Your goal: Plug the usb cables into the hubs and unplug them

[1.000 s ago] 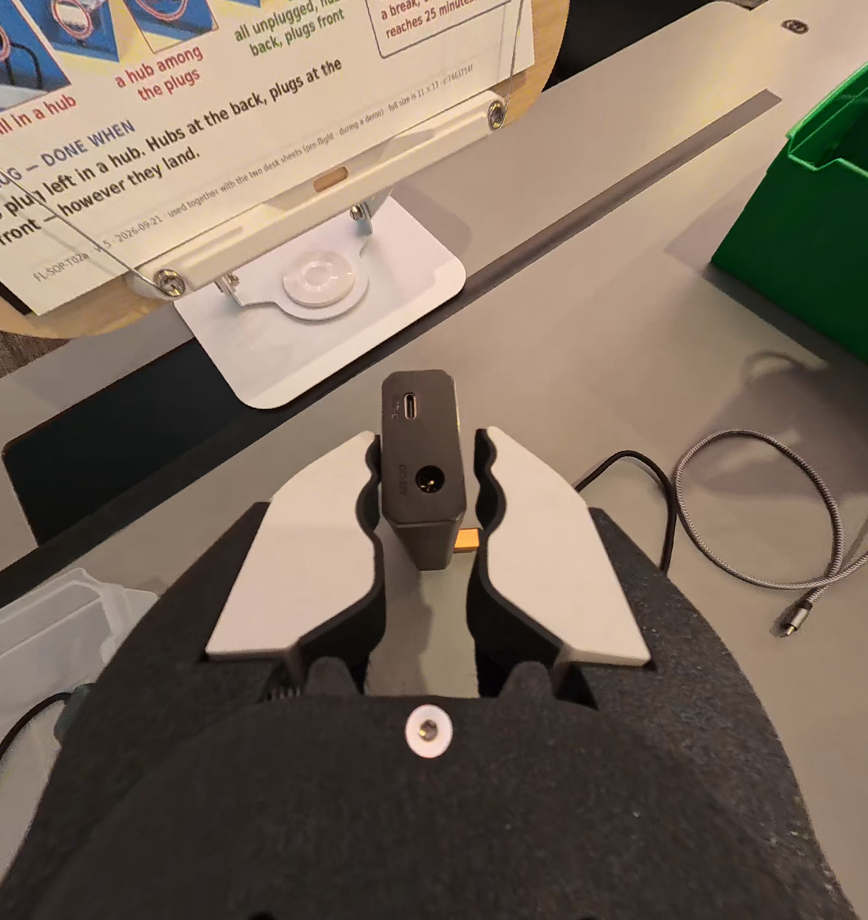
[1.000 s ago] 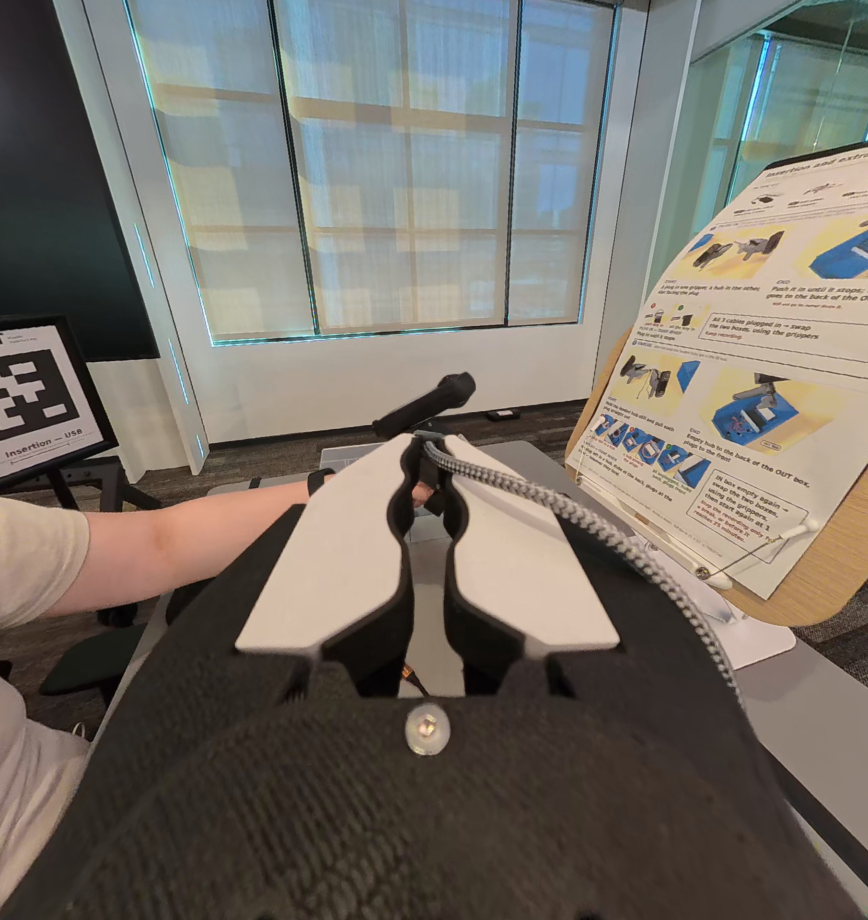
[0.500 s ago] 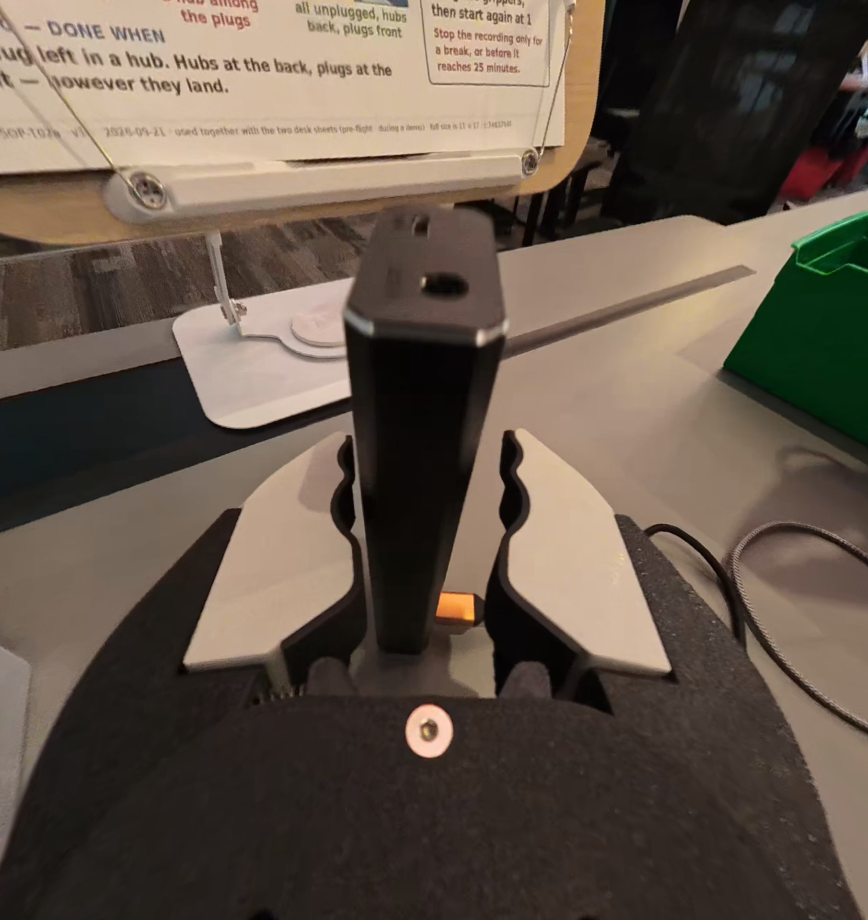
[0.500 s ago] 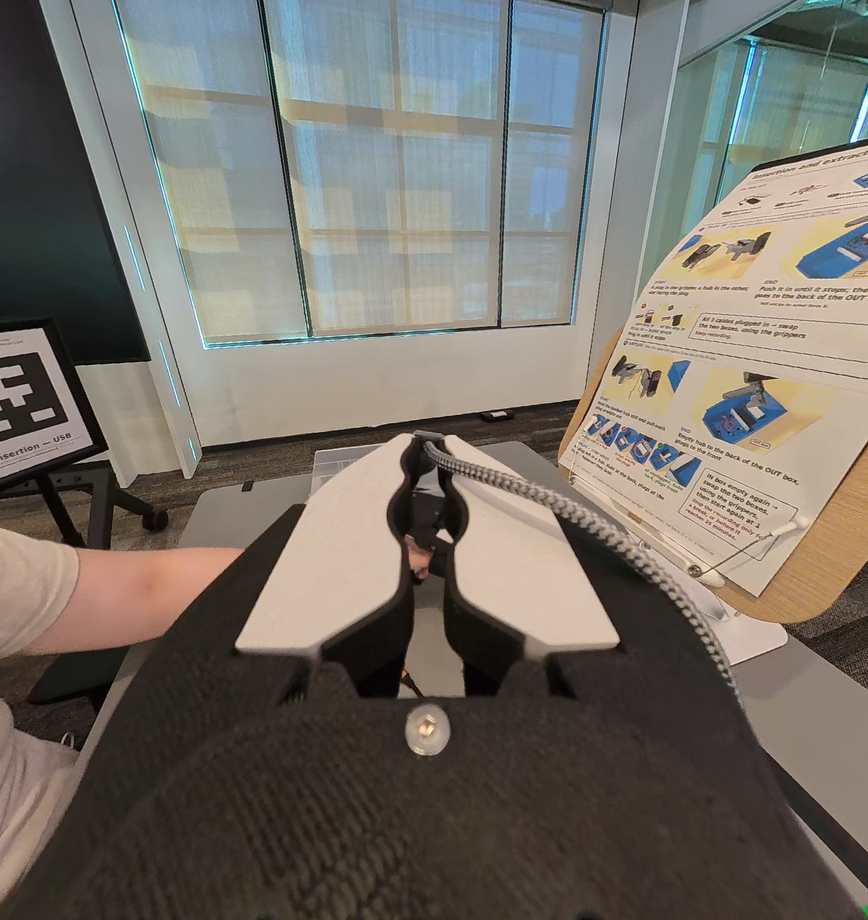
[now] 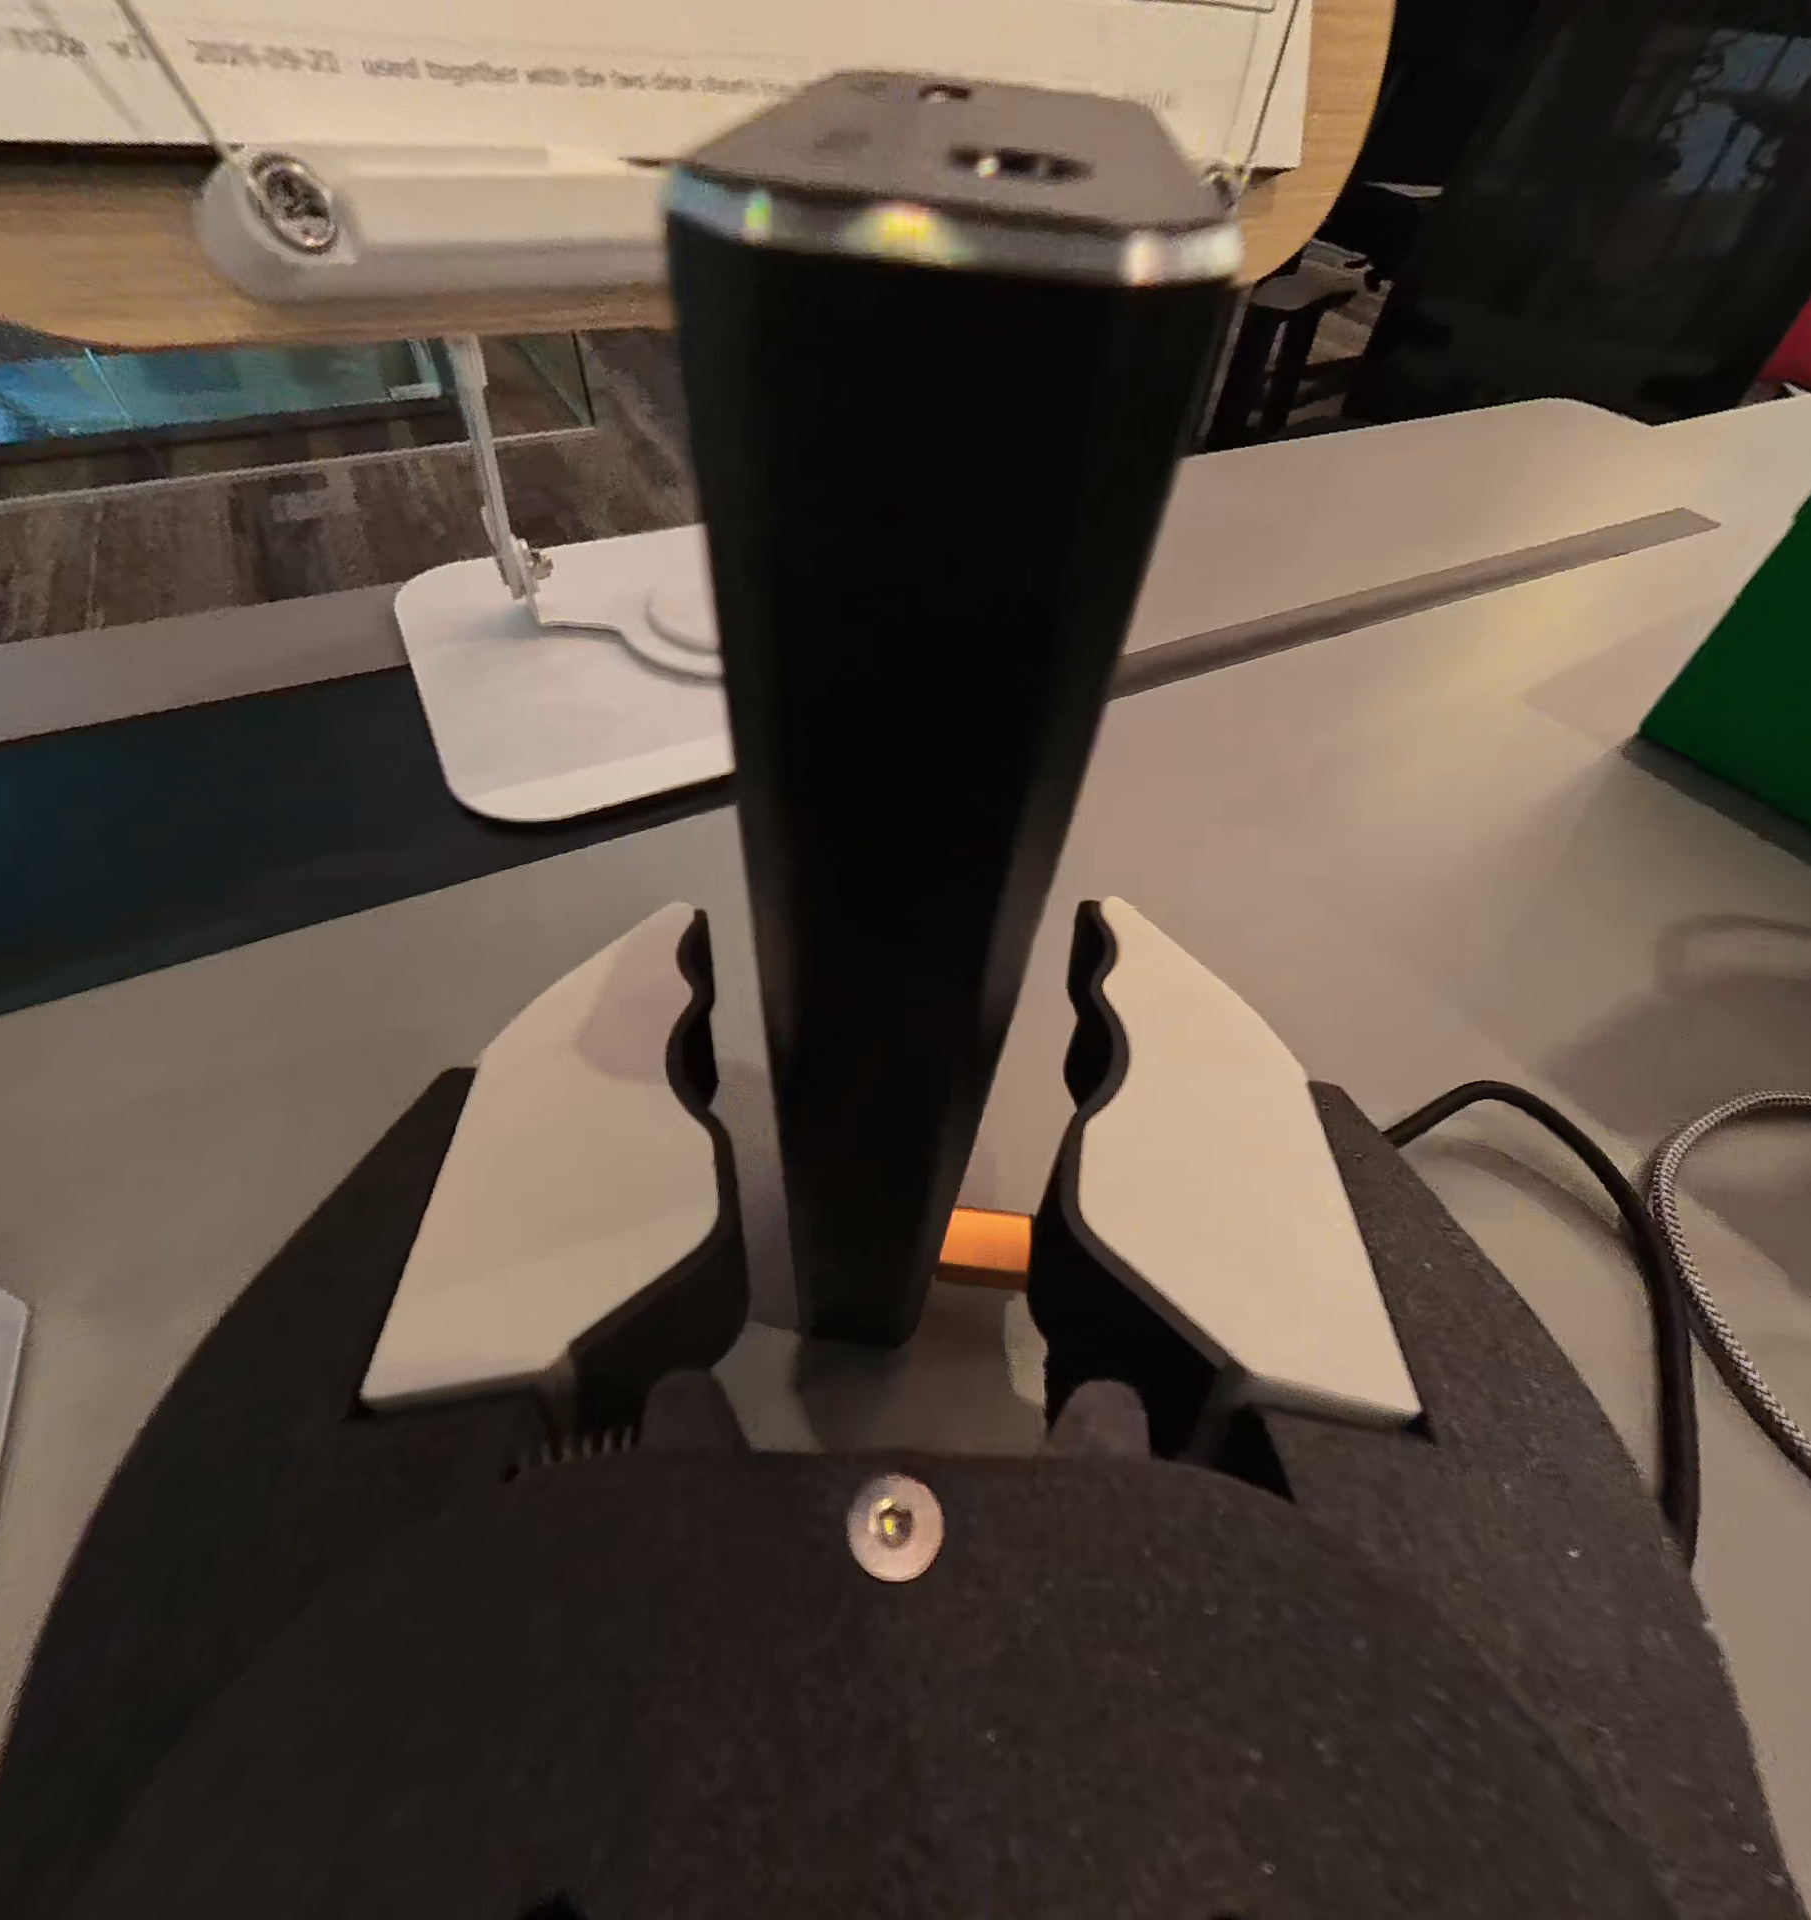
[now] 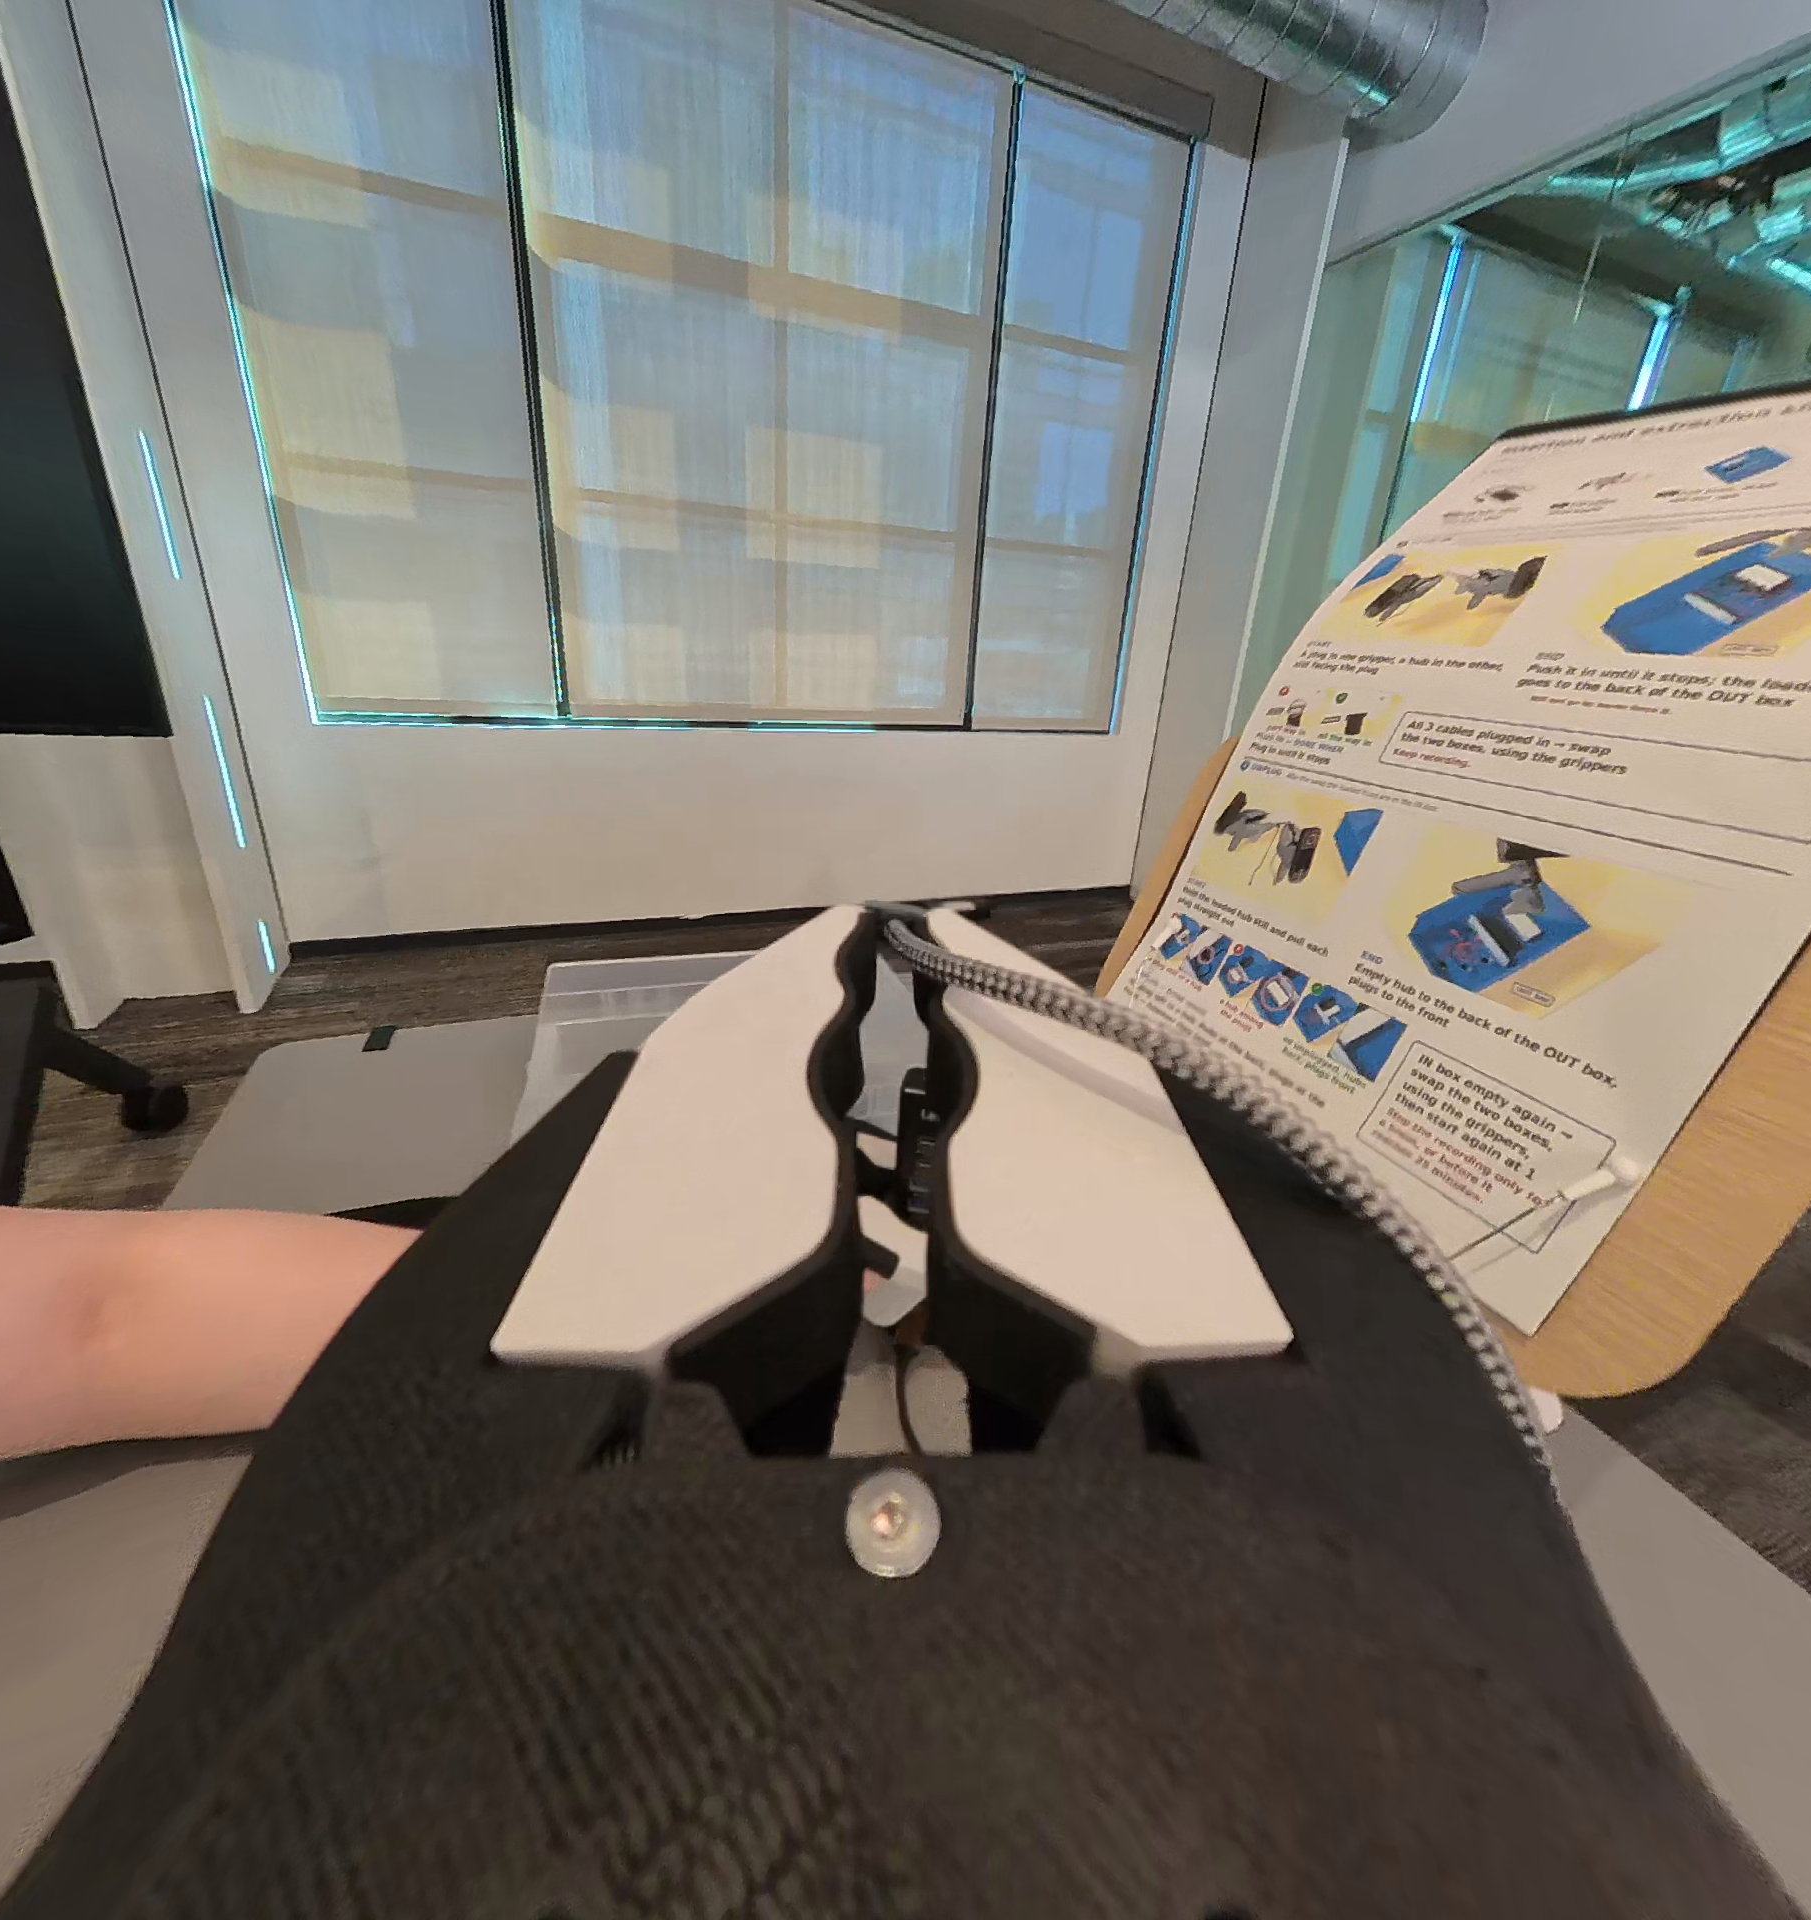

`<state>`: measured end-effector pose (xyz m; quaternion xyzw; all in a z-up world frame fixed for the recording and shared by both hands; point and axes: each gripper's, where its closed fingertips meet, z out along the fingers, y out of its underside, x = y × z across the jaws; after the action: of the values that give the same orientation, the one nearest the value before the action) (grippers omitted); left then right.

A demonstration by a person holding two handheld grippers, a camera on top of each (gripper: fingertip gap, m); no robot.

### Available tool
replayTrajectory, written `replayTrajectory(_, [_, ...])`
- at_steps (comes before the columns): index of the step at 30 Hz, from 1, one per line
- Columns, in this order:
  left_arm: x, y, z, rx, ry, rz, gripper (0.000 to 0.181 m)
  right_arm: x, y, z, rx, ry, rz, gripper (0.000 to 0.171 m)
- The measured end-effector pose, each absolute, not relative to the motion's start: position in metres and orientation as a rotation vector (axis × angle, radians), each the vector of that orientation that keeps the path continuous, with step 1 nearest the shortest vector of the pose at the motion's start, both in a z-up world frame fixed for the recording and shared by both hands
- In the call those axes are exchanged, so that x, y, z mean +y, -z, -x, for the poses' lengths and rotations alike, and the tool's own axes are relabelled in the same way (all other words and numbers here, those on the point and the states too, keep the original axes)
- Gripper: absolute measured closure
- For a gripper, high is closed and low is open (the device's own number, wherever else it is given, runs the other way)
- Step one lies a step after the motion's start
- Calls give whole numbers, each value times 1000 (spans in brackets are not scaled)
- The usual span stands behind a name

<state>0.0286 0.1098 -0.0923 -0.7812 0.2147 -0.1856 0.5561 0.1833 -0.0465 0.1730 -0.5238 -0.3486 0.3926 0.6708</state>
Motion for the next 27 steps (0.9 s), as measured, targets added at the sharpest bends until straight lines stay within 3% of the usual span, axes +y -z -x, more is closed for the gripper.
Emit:
replayTrajectory(3, [110, 98, -25, 527, 409, 1881, 122, -40, -170, -173, -782, -854, 1114, 164])
replayTrajectory(8, [109, 108, -29, 595, 398, 1928, 148, -33, -152, -152, -841, -803, 1046, 164])
replayTrajectory(10, [111, 110, -28, 586, 402, 1951, 143, -31, -146, -146, -855, -776, 1025, 164])
replayTrajectory(13, [114, 118, -28, 587, 406, 2011, 120, -29, -140, -141, -866, -774, 1003, 164])
replayTrajectory(14, [113, 120, -32, 620, 431, 2014, 133, -30, -139, -141, -865, -779, 991, 164])
replayTrajectory(15, [113, 120, -34, 633, 432, 2015, 135, -29, -138, -140, -864, -784, 985, 164])
replayTrajectory(27, [108, 103, -40, 660, 584, 1932, 137, -4, -94, -105, -822, -730, 1100, 164])
